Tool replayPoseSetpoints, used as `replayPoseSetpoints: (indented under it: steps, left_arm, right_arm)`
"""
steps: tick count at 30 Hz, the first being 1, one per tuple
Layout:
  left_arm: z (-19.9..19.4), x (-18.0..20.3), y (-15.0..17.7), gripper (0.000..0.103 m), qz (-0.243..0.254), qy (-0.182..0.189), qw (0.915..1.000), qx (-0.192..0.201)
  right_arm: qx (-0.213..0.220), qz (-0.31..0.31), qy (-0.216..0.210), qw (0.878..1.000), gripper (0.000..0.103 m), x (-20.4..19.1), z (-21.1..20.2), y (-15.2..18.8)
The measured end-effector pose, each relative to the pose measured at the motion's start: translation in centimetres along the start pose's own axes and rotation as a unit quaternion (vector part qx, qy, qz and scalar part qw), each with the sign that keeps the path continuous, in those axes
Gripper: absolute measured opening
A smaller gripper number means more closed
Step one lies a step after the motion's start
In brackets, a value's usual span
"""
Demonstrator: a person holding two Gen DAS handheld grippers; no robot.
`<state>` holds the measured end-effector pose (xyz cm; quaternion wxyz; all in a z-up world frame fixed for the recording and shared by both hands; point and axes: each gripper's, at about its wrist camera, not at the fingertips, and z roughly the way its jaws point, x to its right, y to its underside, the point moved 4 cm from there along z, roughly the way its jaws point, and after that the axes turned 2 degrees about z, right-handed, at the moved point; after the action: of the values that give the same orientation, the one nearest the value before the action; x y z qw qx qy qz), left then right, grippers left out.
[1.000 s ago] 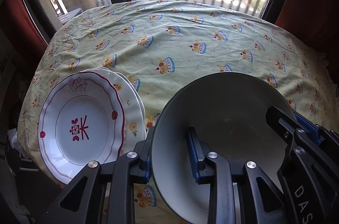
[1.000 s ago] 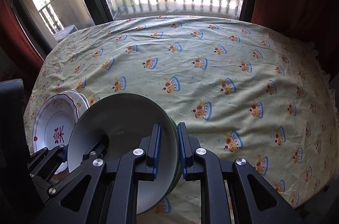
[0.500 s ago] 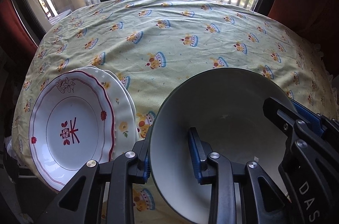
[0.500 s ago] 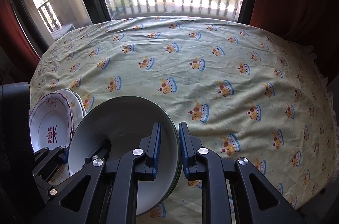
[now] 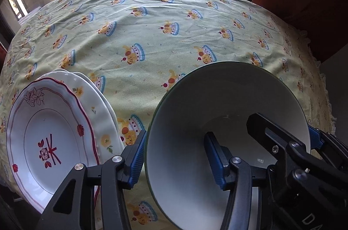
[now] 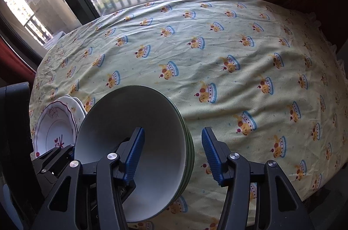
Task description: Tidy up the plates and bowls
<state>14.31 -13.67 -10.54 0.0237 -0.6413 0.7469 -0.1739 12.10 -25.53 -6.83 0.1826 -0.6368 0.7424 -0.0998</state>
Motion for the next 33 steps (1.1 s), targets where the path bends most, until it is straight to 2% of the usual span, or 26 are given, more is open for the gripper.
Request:
replayPoseSetpoints:
  steps: [7,12,18,22,26,33]
  left_arm:
    - [0.5,-0.1,-0.5,0.055,0.021,0.063,0.9976,-0.018]
    - [0.8,-0.3,-0.7,0.055,0.034,0.091,0.9949,-0.026]
    - [0.9,-0.4,-0.7,0.055,0.028,0.104,0.9933,-0.043]
    - [0.7,-0.2,-0.5,0.055,0.022,0.091,0.9948,-0.041]
    - [0.8,0.3,-0.7,0.056,0.024,0.069,0.9965,-0.039]
    - [0.6,0.3,-0.3,0.057,-0.013,0.04,0.9987,-0.029]
  right_arm:
    - [-0.017,0.044,0.027,0.999,0.059,0.3,0.7,0.1]
    - [-0.026,0.085,0.041,0.995,0.059,0.8,0.9,0.4]
    - [-0.033,0.11,0.04,0.993,0.058,1.6,1.2,0.7]
    - [-0.04,0.107,0.038,0.993,0.058,2.1,2.0,0.6]
    - [-0.05,0.116,-0.005,0.992,0.058,2.9,2.9,0.8]
    - [-0.071,0.105,-0.099,0.987,0.053,3.3,4.5,0.4]
